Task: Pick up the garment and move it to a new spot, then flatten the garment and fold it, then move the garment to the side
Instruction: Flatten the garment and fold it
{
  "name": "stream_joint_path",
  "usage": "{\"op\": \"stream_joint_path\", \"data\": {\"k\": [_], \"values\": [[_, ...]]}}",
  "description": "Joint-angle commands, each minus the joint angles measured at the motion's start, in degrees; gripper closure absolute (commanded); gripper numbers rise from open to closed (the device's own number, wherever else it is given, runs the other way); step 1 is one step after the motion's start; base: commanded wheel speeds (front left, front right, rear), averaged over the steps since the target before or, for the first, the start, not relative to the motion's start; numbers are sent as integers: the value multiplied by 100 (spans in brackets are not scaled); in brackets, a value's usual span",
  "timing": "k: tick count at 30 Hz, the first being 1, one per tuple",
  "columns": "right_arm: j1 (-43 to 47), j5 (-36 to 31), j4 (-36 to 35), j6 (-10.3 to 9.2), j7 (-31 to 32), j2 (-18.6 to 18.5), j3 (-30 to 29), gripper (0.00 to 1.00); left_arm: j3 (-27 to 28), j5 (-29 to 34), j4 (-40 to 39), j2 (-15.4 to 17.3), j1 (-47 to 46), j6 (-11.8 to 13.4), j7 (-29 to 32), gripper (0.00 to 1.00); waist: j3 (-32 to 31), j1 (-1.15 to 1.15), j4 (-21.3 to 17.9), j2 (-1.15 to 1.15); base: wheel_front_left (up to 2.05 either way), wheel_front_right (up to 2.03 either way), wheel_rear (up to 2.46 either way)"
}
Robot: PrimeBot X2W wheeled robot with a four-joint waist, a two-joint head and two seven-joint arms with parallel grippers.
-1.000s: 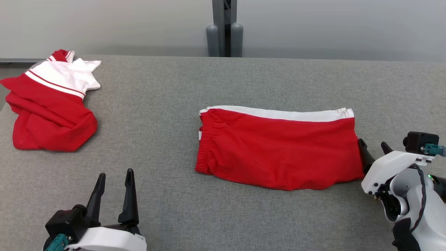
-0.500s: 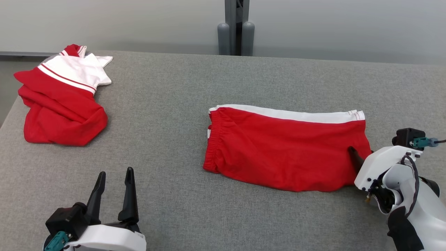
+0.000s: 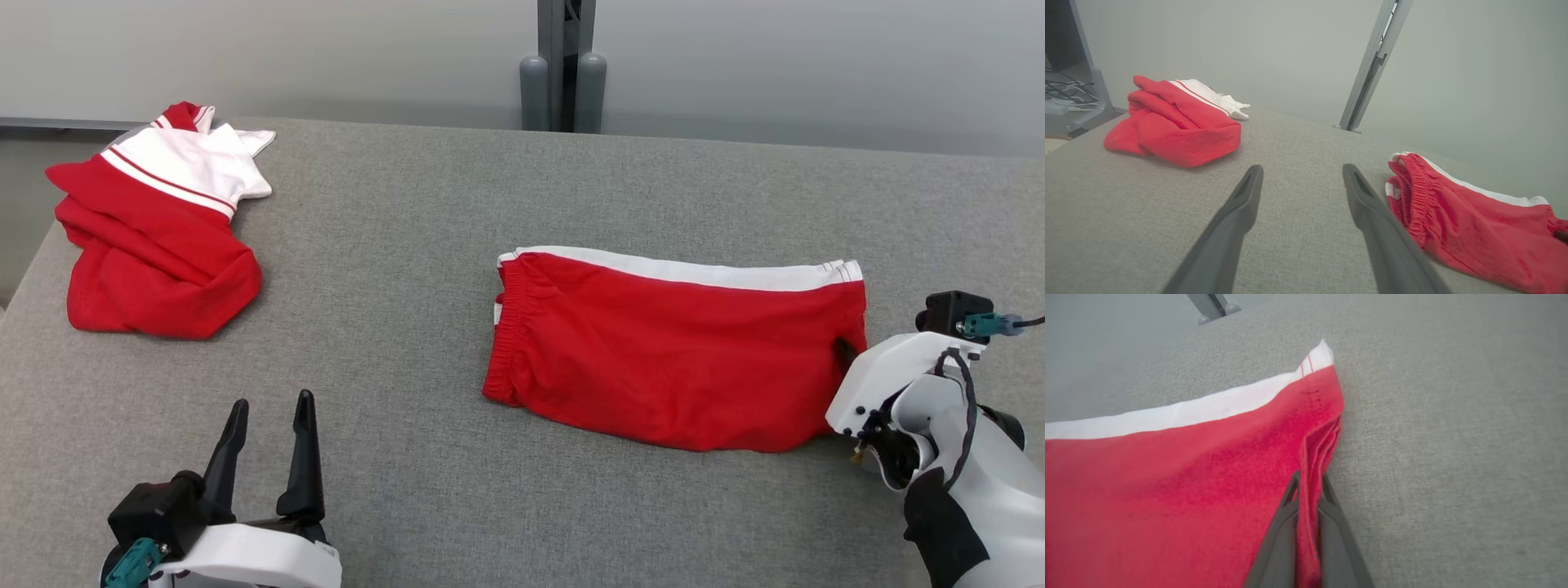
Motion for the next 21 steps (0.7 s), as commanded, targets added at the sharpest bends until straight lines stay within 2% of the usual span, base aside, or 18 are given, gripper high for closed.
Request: {"op": "stream_joint_path", "data": {"k": [1,2,13,17,21], "values": [[-68,47,15,-2,-97,-90,23,97,14,9,-1,44,24,19,11,0,-34,0,-26,0,0,0,0],[-79,79,24,-2,-126,-112,45,100,17,0,-6,47,45,28,11,0,-52,0,-45,0,0,0,0],[-159,442,-73,-2,-211,-461,247,100,23,-45,-50,36,130,42,-8,0,-148,0,-252,0,0,0,0],[-251,405,-24,-2,-232,-702,333,100,17,-49,-42,17,137,15,-21,0,-167,0,-291,0,0,0,0],[-386,409,-50,-2,-259,-759,422,100,14,-61,-31,2,124,-3,-29,0,-179,0,-306,0,0,0,0]]}}
